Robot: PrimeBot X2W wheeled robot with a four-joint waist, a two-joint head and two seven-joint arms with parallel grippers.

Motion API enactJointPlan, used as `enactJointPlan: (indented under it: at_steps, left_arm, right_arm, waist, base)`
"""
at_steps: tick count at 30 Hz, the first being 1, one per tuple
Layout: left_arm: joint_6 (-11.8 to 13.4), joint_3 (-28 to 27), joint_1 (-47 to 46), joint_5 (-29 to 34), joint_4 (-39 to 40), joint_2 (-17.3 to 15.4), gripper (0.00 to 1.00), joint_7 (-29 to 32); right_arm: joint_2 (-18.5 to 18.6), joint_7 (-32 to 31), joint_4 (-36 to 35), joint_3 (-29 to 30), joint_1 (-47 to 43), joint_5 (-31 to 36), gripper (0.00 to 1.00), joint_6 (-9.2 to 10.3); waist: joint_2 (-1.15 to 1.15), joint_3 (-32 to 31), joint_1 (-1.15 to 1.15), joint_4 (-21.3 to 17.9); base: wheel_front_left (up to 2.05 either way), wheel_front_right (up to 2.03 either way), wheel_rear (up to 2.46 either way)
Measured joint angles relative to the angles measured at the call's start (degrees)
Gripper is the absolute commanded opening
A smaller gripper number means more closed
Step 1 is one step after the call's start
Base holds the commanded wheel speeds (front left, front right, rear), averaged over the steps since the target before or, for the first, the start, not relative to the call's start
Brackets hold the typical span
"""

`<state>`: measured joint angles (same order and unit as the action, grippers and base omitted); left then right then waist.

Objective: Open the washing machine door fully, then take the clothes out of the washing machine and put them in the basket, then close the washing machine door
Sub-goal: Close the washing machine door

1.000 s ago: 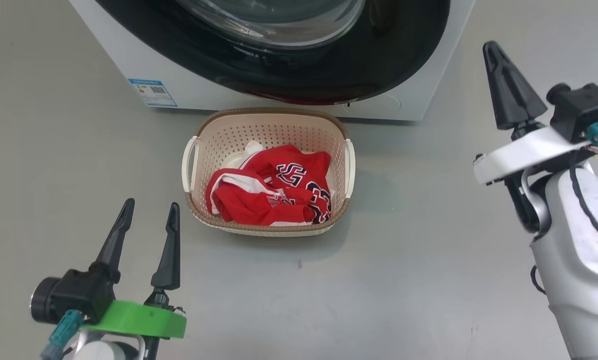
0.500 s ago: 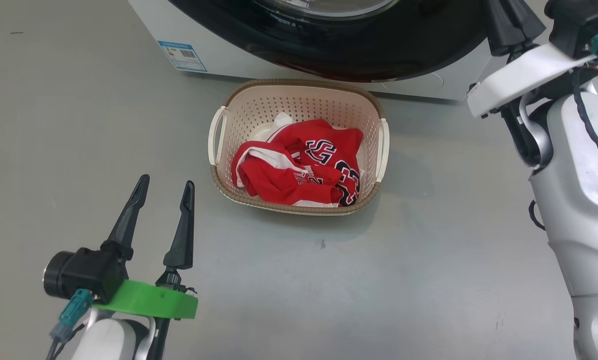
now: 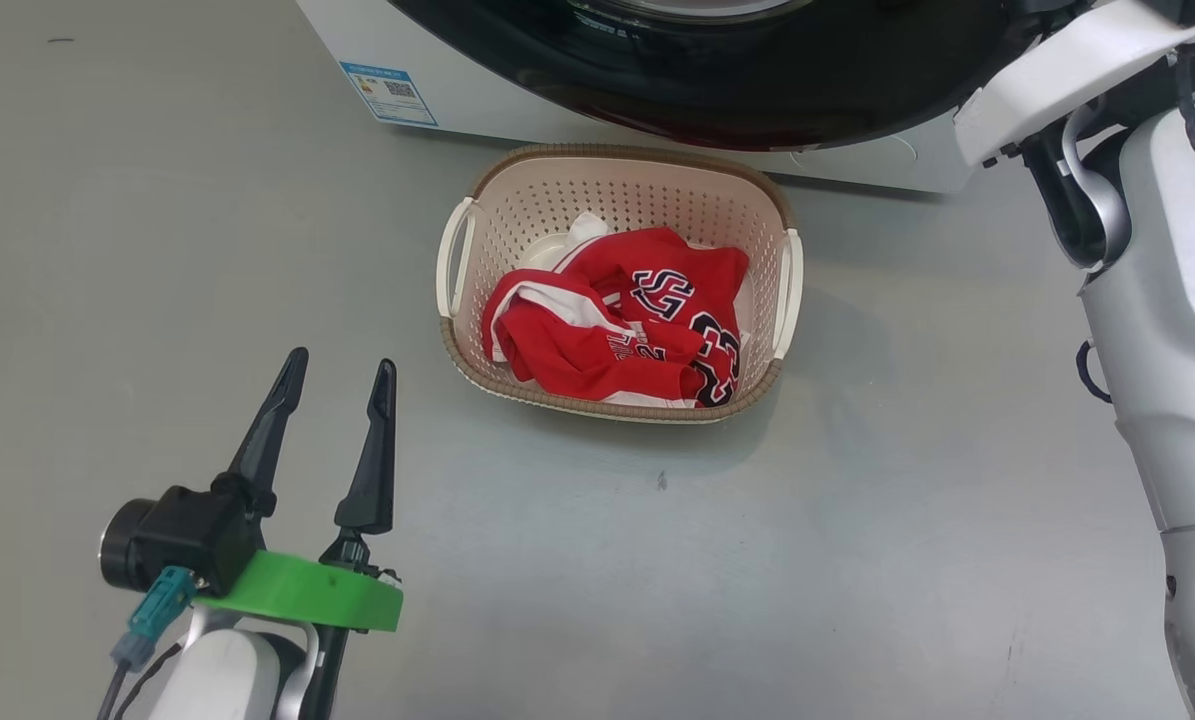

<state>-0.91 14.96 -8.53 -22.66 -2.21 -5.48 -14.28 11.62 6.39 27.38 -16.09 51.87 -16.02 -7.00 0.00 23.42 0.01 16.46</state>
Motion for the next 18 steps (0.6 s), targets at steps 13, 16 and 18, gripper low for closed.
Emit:
enactJointPlan:
  at_steps: [13, 16, 18]
  left_arm:
    - [-1.6, 1.1, -1.3, 0.6, -1.1, 1.1, 1.00, 0.0]
    - [-1.9, 1.6, -1.4, 0.6, -1.2, 1.3, 1.00, -0.2]
    - [-2.2, 1.7, -1.5, 0.6, -1.2, 1.4, 1.00, -0.2]
  right_arm:
    - [2.8, 0.1, 7.0, 1.5, 4.3, -2.0, 0.00, -0.51]
    - [3.4, 0.1, 8.2, 1.8, 5.9, -2.0, 0.00, -0.49]
    - [3.8, 0.1, 8.7, 1.9, 7.0, -2.0, 0.00, -0.51]
  waist:
    - [0.00, 0.0, 0.00, 1.8]
    - [0.00, 0.2, 0.00, 2.6]
    - [0.00, 0.4, 0.00, 3.2]
  base:
    - [0.00, 0.00, 0.00]
    - [0.00, 0.00, 0.00]
    - [0.00, 0.00, 0.00]
